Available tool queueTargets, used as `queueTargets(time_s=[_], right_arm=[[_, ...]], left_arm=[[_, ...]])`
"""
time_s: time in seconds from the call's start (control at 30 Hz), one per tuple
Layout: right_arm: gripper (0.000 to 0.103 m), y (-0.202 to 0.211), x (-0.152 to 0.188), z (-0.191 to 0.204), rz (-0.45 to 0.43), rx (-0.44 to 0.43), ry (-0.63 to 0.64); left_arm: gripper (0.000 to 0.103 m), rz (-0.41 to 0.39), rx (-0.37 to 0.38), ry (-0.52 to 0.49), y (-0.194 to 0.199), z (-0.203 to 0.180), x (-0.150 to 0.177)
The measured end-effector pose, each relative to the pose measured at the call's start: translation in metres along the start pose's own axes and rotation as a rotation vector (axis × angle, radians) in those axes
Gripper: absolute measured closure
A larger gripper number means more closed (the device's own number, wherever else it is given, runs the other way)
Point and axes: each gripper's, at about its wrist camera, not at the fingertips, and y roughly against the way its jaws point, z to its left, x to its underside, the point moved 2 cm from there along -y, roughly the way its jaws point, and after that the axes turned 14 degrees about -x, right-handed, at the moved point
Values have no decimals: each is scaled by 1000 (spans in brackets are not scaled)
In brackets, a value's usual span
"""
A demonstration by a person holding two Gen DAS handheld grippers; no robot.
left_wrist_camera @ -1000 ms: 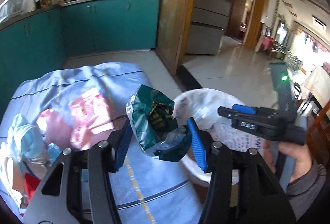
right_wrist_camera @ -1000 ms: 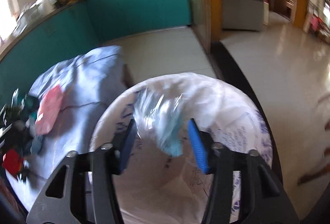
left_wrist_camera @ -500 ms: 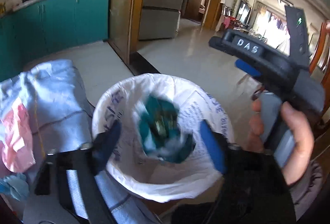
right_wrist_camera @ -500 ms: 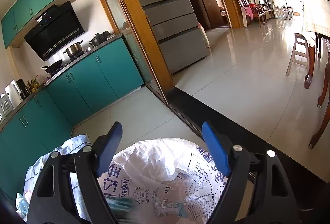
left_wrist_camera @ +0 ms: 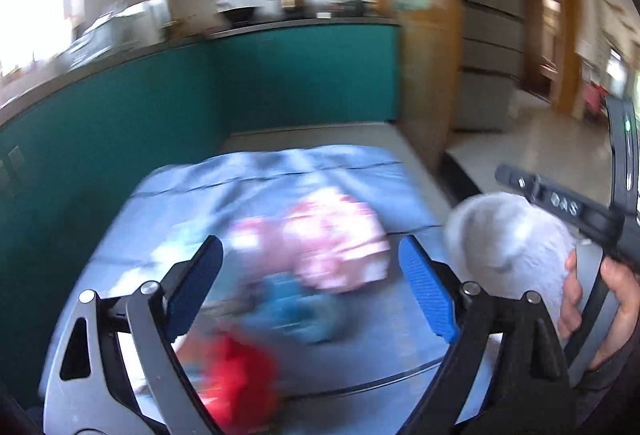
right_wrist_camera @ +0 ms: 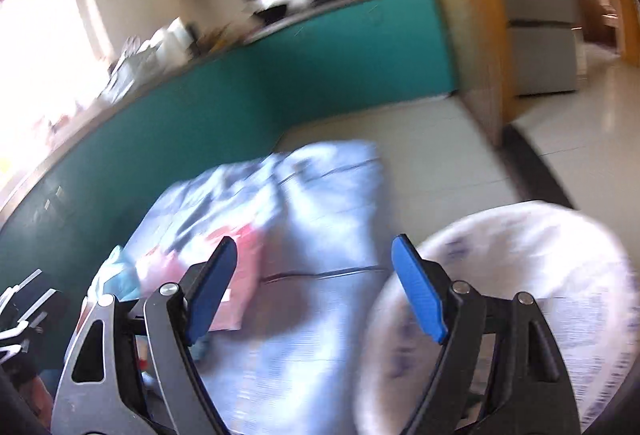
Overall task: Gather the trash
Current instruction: 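Grasp the pink wrapper on the table with the right gripper, then drop the pink wrapper into the wastebasket while the left gripper grasps the blue cloth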
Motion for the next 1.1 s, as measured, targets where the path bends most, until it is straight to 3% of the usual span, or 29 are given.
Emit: queueTargets(time_s=[0.13, 0.23, 0.27, 0.3, 0.33, 0.47, 0.63, 0.73, 0.83, 0.9, 1.0, 1.1], right_arm=[[25, -67, 6, 37, 124, -64, 23], [27, -116, 25, 69, 228, -9, 80], [33, -123, 29, 73, 242, -11, 90], [51, -127, 31, 75, 254, -14, 93], [58, -127, 32, 75, 253, -5, 97], [75, -110, 31, 66, 202, -21, 94], [79, -61, 17, 47, 96, -41, 53], [80, -37, 13, 32, 75, -10, 49], [80, -24, 13, 26, 69, -5, 47], [80, -22, 10, 18, 70, 4, 54], [80, -17, 13, 14, 70, 6, 61], [80, -17, 14, 10, 81, 2, 66]], left_arm=[[14, 23, -74, 48, 4, 57, 10], [14, 40, -80, 57, 9, 76, 21], [14, 50, -77, 56, 9, 79, 25], [14, 59, -78, 56, 8, 81, 28], [14, 62, -78, 53, 9, 82, 31], [14, 64, -54, 28, 12, 74, 40], [14, 66, 7, 2, 11, 56, 46], [14, 45, 75, -5, 10, 40, 43], [14, 24, 93, -50, 0, 18, 35], [20, 48, 84, -89, -13, 3, 30], [31, 150, 151, -84, -41, -16, 27], [35, 209, 127, -106, -67, -26, 31]])
